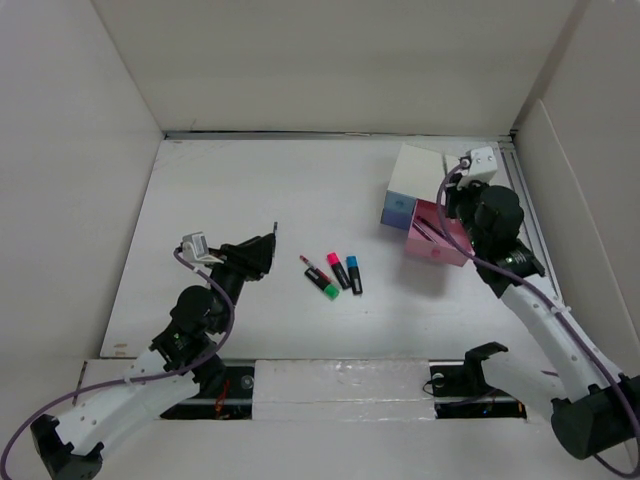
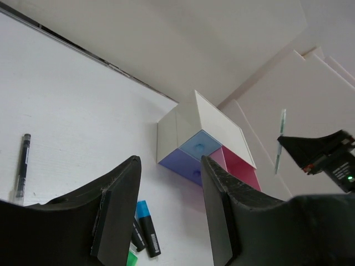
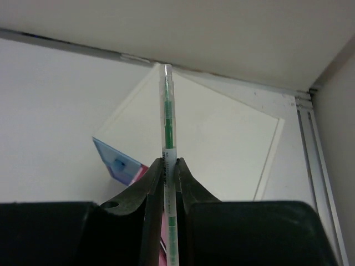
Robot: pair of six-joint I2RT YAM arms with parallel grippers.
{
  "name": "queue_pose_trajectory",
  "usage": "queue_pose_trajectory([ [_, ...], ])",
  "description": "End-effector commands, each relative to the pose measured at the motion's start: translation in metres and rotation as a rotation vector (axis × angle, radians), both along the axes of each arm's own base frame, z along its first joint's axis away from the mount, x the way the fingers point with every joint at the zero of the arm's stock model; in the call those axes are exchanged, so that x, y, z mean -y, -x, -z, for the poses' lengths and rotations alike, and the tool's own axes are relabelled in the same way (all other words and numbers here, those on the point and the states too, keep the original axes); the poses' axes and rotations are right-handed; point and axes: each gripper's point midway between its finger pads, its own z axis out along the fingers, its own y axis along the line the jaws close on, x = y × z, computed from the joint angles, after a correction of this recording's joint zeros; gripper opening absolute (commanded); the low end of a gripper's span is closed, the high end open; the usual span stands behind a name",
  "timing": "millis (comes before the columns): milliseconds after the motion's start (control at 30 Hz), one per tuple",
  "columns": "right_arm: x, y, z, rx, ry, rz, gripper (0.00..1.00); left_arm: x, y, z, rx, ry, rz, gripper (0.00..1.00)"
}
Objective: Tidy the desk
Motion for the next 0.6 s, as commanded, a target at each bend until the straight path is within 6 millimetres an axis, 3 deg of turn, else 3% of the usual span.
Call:
queue_pose_trajectory([
  [0, 0.018, -0.003, 0.029, -0.017, -0.037, 0.081, 0.07, 0.004, 0.001, -0.01, 0.041, 0.015, 0.025, 0.43],
  [100, 0.024, -0.01, 0.043, -0.003, -0.048, 0.087, 0.07, 0.006, 0.002, -0.008, 0.042, 0.013, 0.036, 0.43],
  [133, 0.021, -0.012, 0.039, 0.024, -0.053, 0.074, 0.07, 0.007, 0.002, -0.009, 0.043, 0.012, 0.037, 0.43],
  [267, 0.022, -0.02, 0.064, -0.007, -0.028, 0.078, 0.06, 0.008, 0.003, -0.011, 0.05, 0.009, 0.048, 0.44],
  [467, 0.025, -0.011, 0.083, -0.027, -0.011, 0.075, 0.08, 0.008, 0.004, -0.013, 0.053, 0.012, 0.052, 0.44],
  [567, 0.018, -0.004, 0.088, -0.062, -0.012, 0.031, 0.15, 0.008, 0.004, -0.013, 0.054, 0.012, 0.054, 0.44],
])
